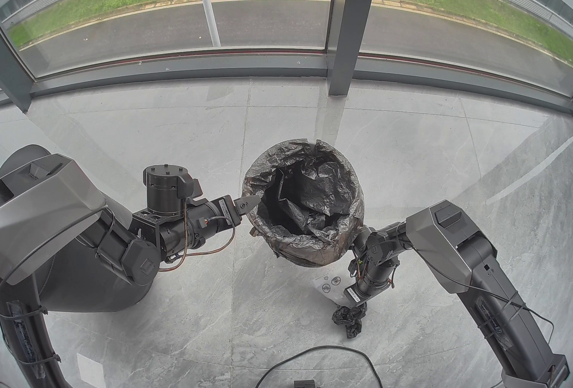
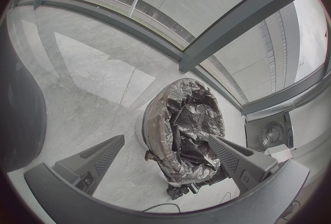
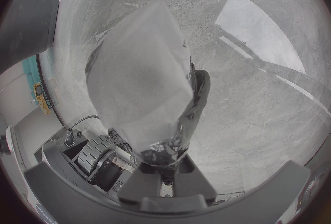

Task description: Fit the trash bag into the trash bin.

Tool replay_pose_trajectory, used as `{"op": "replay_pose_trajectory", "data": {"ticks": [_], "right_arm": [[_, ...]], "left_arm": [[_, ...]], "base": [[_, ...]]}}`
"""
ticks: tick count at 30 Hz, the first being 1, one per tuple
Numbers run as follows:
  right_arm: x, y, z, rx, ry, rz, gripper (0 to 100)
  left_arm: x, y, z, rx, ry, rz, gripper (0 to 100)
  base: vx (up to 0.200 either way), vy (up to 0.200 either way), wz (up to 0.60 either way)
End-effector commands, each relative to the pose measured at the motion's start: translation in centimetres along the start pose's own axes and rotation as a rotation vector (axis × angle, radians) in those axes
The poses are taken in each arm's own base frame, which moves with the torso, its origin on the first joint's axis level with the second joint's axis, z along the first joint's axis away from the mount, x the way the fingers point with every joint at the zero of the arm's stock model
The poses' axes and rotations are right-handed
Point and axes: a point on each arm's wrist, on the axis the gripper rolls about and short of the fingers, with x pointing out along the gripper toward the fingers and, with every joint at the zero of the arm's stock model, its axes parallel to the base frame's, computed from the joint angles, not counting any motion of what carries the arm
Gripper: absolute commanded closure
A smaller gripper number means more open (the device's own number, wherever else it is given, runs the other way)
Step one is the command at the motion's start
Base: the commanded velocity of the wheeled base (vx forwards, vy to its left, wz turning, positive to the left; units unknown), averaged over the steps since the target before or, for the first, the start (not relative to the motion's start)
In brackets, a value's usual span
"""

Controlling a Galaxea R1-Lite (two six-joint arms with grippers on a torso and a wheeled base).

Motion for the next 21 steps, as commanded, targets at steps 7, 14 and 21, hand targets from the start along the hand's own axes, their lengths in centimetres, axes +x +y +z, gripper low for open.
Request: {"op": "replay_pose_trajectory", "data": {"ticks": [7, 14, 21], "right_arm": [[-2.4, 0.5, 0.7, 0.076, -0.026, -0.047, 100], [-14.2, 2.6, 0.0, 0.072, 0.034, -0.046, 100], [-25.0, 5.7, -2.0, 0.009, -0.060, -0.090, 100]], "left_arm": [[-0.1, -0.1, 0.1, -0.001, -0.005, -0.003, 0], [-0.4, -0.1, 0.0, 0.000, 0.000, -0.004, 0], [-1.1, -0.8, 0.3, 0.005, -0.009, -0.020, 0]], "base": [[0.000, 0.000, 0.00], [0.000, 0.000, 0.00], [0.000, 0.000, 0.00]]}}
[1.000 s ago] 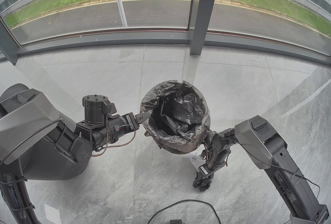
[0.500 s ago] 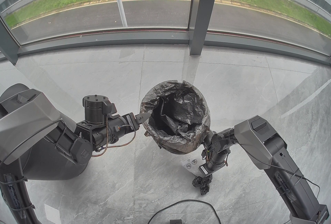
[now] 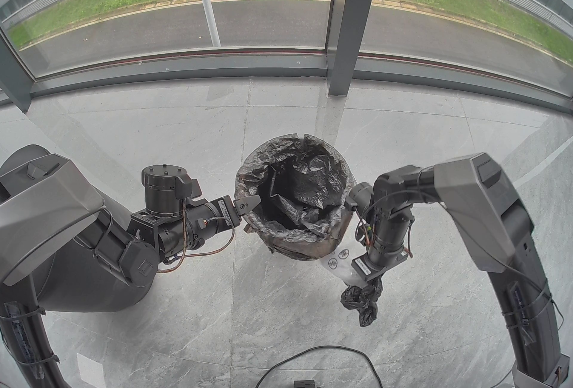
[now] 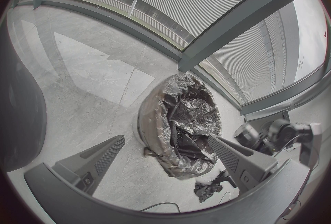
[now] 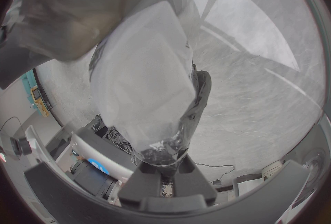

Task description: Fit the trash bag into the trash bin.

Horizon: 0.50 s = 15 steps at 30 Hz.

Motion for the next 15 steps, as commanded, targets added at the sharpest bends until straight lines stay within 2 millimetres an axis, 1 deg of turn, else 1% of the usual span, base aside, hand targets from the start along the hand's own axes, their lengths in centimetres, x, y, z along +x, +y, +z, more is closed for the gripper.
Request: {"op": "replay_pose_trajectory", "data": {"ticks": [1, 2, 5, 7, 11, 12, 13, 14, 15], "right_arm": [[-12.0, 2.5, -3.0, -0.059, -0.159, -0.046, 100], [-13.0, 2.8, -3.5, -0.066, -0.171, -0.062, 100], [-15.2, 3.4, -4.8, -0.081, -0.186, -0.092, 100], [-16.0, 3.5, -5.0, -0.079, -0.209, -0.095, 100], [-16.5, 3.6, -4.9, -0.077, -0.251, -0.098, 100], [-16.8, 3.9, -4.3, -0.066, -0.325, -0.110, 100], [-16.8, 4.1, -4.1, -0.062, -0.345, -0.114, 100], [-17.2, 4.8, -3.5, -0.054, -0.421, -0.134, 100], [-17.4, 5.1, -3.4, -0.059, -0.450, -0.148, 100]], "left_arm": [[-0.7, -0.6, 0.3, 0.004, -0.010, -0.014, 0], [-0.7, -0.6, 0.3, 0.004, -0.010, -0.014, 0], [-0.7, -0.6, 0.3, 0.004, -0.010, -0.014, 0], [-0.7, -0.6, 0.3, 0.004, -0.009, -0.016, 0], [-0.8, -0.7, 0.3, 0.007, -0.008, -0.017, 0], [-0.7, -0.8, 0.3, 0.007, -0.010, -0.018, 0], [-0.7, -0.8, 0.3, 0.007, -0.011, -0.018, 0], [-0.7, -0.8, 0.3, 0.007, -0.010, -0.018, 0], [-0.7, -0.8, 0.3, 0.007, -0.010, -0.018, 0]], "base": [[0.000, 0.000, 0.00], [0.000, 0.000, 0.00], [0.000, 0.000, 0.00], [0.000, 0.000, 0.00], [0.000, 0.000, 0.00], [0.000, 0.000, 0.00], [0.000, 0.000, 0.00], [0.000, 0.000, 0.00], [0.000, 0.000, 0.00]]}}
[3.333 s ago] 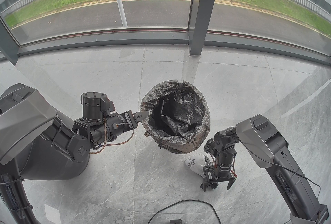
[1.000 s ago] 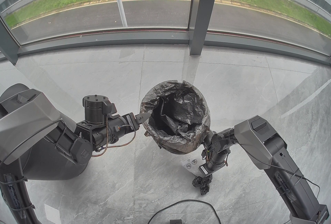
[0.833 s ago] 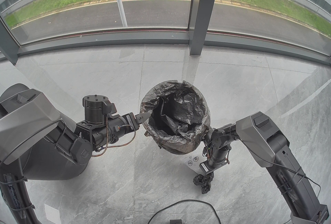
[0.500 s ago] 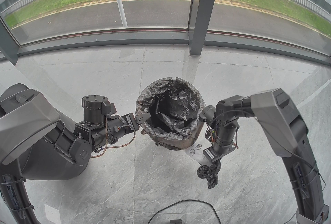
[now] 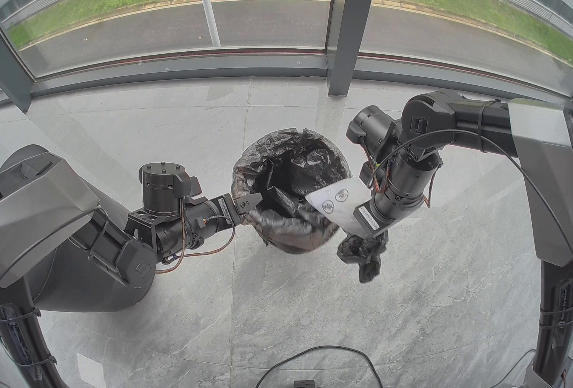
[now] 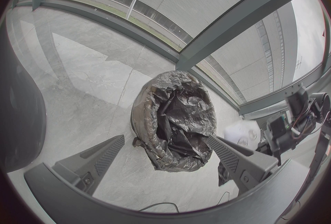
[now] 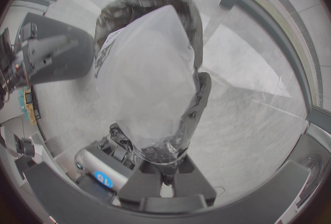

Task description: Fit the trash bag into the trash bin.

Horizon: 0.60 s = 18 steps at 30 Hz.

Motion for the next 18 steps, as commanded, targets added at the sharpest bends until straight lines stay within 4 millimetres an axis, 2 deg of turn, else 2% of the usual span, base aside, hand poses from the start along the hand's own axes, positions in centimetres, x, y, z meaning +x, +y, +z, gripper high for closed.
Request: {"op": "replay_pose_trajectory", "data": {"ticks": [1, 4, 8, 13, 15, 18], "right_arm": [[-2.5, 1.1, 0.8, 0.004, -0.161, -0.044, 100], [-3.4, 1.3, 0.0, -0.012, -0.121, -0.043, 100], [-2.9, 1.3, 0.2, 0.010, -0.124, -0.050, 100], [0.3, 2.2, 3.5, 0.123, -0.337, -0.041, 100], [2.7, 2.9, 5.4, 0.154, -0.469, -0.086, 100], [4.2, 3.8, 6.1, 0.146, -0.517, -0.129, 100]], "left_arm": [[-0.1, -0.1, 0.1, 0.001, -0.004, 0.000, 0], [-0.1, -0.1, 0.1, 0.002, -0.002, -0.001, 0], [-0.1, -0.1, 0.1, 0.002, -0.004, 0.000, 0], [-0.1, -0.1, 0.1, 0.003, -0.005, -0.001, 0], [-0.1, -0.1, 0.1, 0.003, -0.005, -0.001, 0], [-0.1, -0.1, 0.1, 0.004, -0.003, 0.000, 0]], "base": [[0.000, 0.000, 0.00], [0.000, 0.000, 0.00], [0.000, 0.000, 0.00], [0.000, 0.000, 0.00], [0.000, 0.000, 0.00], [0.000, 0.000, 0.00]]}}
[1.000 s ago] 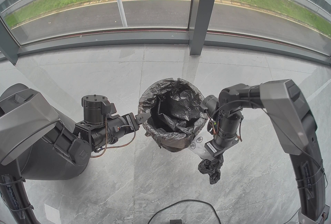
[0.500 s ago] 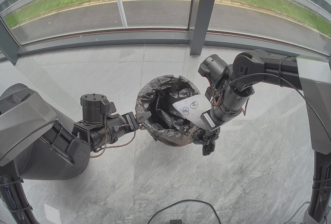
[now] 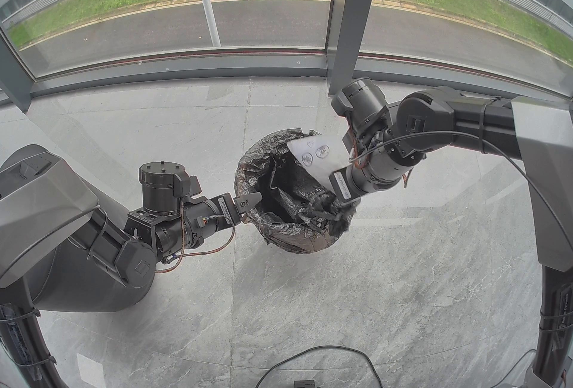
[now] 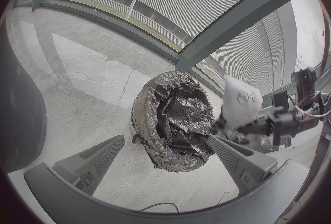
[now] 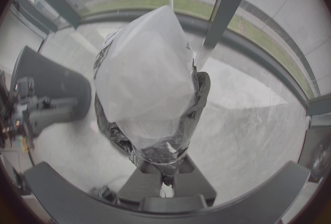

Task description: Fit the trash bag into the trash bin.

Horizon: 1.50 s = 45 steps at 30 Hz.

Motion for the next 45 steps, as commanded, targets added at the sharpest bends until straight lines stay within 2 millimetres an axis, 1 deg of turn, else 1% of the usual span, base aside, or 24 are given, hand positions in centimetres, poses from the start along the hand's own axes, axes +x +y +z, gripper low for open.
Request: {"op": "replay_pose_trajectory", "data": {"ticks": [1, 3, 8, 13, 17, 18, 19, 28, 33, 36, 38, 41, 44, 45], "right_arm": [[6.5, 2.8, 0.9, 0.043, -0.190, -0.073, 100], [6.8, 3.0, 0.9, 0.039, -0.197, -0.077, 100], [6.4, 3.2, 1.6, 0.028, -0.264, -0.070, 100], [6.3, 3.3, 1.6, 0.026, -0.265, -0.069, 100], [6.7, 3.4, 1.4, 0.022, -0.255, -0.077, 100], [6.8, 3.3, 1.4, 0.020, -0.255, -0.102, 100], [7.1, 3.4, 1.3, 0.020, -0.252, -0.110, 0], [6.6, 3.2, 1.6, 0.031, -0.269, -0.101, 0], [6.0, 2.6, 2.0, 0.048, -0.293, -0.096, 0], [6.1, 2.6, 2.2, 0.054, -0.313, -0.092, 0], [6.5, 2.9, 2.1, 0.052, -0.318, -0.079, 0], [8.3, 3.5, 1.5, 0.037, -0.291, -0.049, 0], [9.3, 3.8, 1.0, 0.028, -0.270, -0.013, 0], [10.2, 3.9, 0.6, 0.021, -0.253, 0.018, 0]], "left_arm": [[0.0, 0.0, 0.0, 0.001, 0.000, 0.000, 0], [0.0, 0.0, -0.1, 0.001, 0.001, 0.001, 0], [0.0, 0.1, -0.1, 0.002, 0.002, 0.002, 0], [0.1, 0.0, -0.1, 0.003, 0.003, 0.000, 0], [0.1, 0.0, -0.1, 0.004, 0.003, 0.000, 0], [0.0, 0.0, -0.1, 0.004, 0.002, 0.000, 0], [0.0, 0.0, -0.1, 0.004, 0.002, 0.000, 0], [0.0, 0.0, -0.2, 0.005, 0.005, 0.000, 0], [0.2, 0.0, -0.3, 0.006, 0.009, 0.000, 0], [0.2, 0.0, -0.3, 0.006, 0.010, 0.001, 0], [0.2, 0.1, -0.4, 0.006, 0.011, 0.002, 0], [0.3, 0.0, -0.5, 0.007, 0.015, 0.002, 0], [0.3, 0.1, -0.5, 0.007, 0.016, 0.003, 0], [0.3, 0.1, -0.7, 0.007, 0.019, 0.003, 0]], "base": [[0.000, 0.000, 0.00], [0.000, 0.000, 0.00], [0.000, 0.000, 0.00], [0.000, 0.000, 0.00], [0.000, 0.000, 0.00], [0.000, 0.000, 0.00], [0.000, 0.000, 0.00], [0.000, 0.000, 0.00], [0.000, 0.000, 0.00], [0.000, 0.000, 0.00], [0.000, 0.000, 0.00], [0.000, 0.000, 0.00], [0.000, 0.000, 0.00], [0.000, 0.000, 0.00]]}}
